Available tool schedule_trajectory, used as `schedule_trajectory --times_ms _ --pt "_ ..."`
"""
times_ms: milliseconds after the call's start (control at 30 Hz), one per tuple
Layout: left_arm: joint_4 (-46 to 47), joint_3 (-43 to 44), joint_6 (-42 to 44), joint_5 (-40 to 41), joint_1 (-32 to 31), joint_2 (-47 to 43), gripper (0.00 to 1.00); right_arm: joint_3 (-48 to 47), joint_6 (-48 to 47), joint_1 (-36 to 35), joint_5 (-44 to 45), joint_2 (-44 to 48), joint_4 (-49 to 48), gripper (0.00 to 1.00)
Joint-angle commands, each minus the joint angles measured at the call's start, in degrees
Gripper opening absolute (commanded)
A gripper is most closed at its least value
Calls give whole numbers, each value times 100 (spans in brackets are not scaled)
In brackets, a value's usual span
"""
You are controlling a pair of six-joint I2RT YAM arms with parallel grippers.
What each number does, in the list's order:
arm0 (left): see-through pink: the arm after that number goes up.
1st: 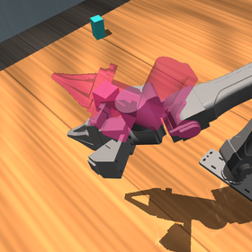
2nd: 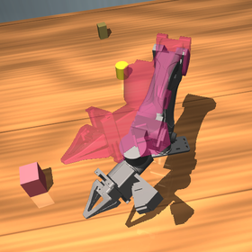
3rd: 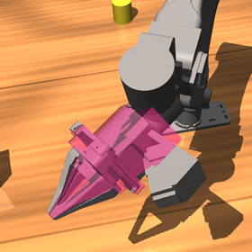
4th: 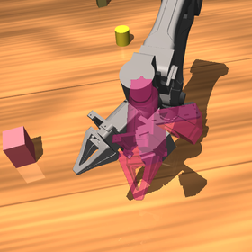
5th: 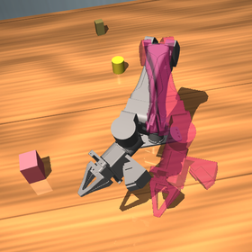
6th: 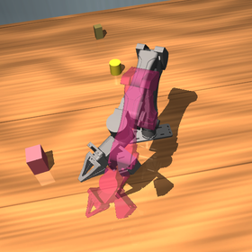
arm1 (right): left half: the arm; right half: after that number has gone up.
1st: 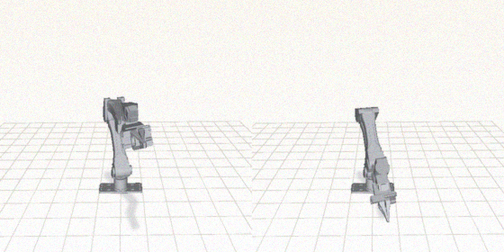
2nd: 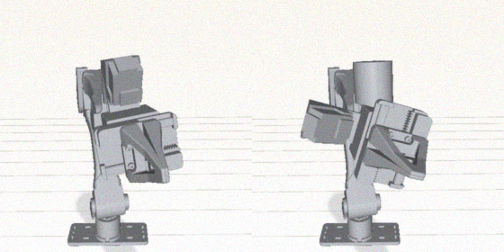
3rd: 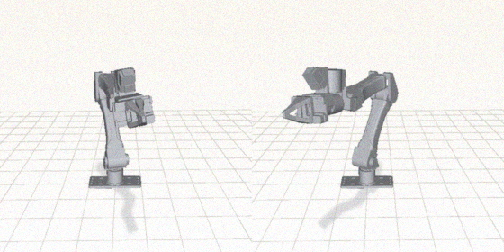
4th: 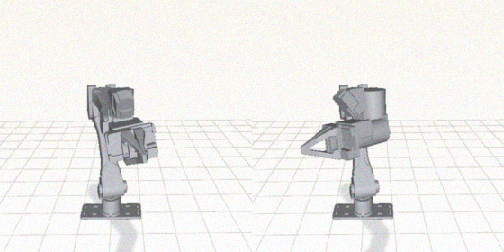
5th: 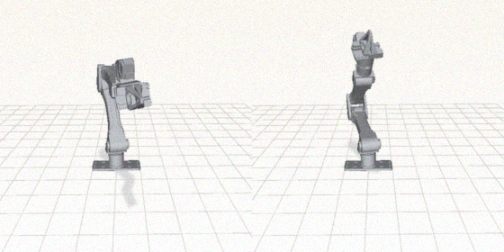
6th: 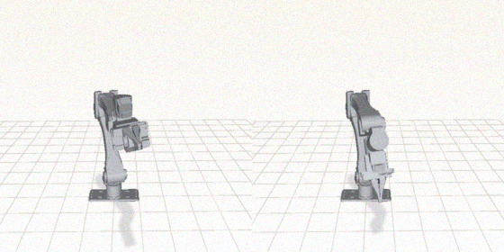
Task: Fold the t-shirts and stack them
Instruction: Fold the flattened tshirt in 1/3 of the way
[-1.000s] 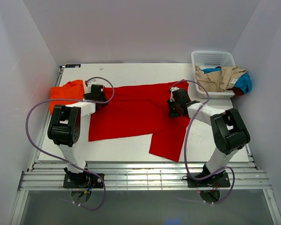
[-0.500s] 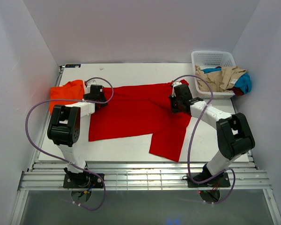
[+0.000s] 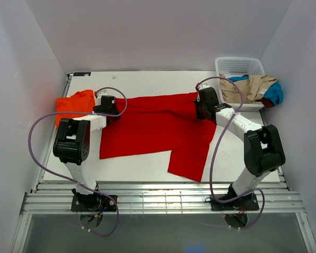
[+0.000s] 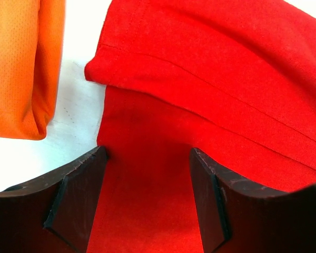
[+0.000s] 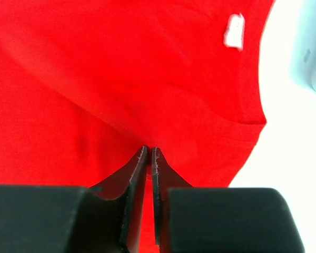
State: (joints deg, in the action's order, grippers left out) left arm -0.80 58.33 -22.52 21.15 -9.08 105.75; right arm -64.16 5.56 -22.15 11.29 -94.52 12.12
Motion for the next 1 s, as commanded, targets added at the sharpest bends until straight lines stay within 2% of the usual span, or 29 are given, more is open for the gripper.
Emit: schedule_trajectory --times_ms 0,67,200,267,367,567,900,967 --pt "36 -76 2 -76 56 -222 75 -255 -73 88 417 -320 124 17" --pt "36 -76 11 -84 56 -213 75 -325 -82 88 811 -470 107 24" --pt "36 -93 2 -128 56 -204 75 -448 -82 80 1121 -446 63 30" --pt "36 -137 11 -120 56 -204 75 -222 -117 62 911 -191 -112 30" --pt "36 -137 20 -111 56 -187 75 148 -152 27 -61 476 -517 29" --pt "36 -146 -33 -172 56 -143 75 298 -178 -131 -1285 654 -131 29" --pt "36 -260 -24 -146 56 -222 75 492 6 -149 -1454 22 -280 31" --pt "272 -330 -33 -181 56 -300 75 449 24 -149 -1393 -57 -359 33"
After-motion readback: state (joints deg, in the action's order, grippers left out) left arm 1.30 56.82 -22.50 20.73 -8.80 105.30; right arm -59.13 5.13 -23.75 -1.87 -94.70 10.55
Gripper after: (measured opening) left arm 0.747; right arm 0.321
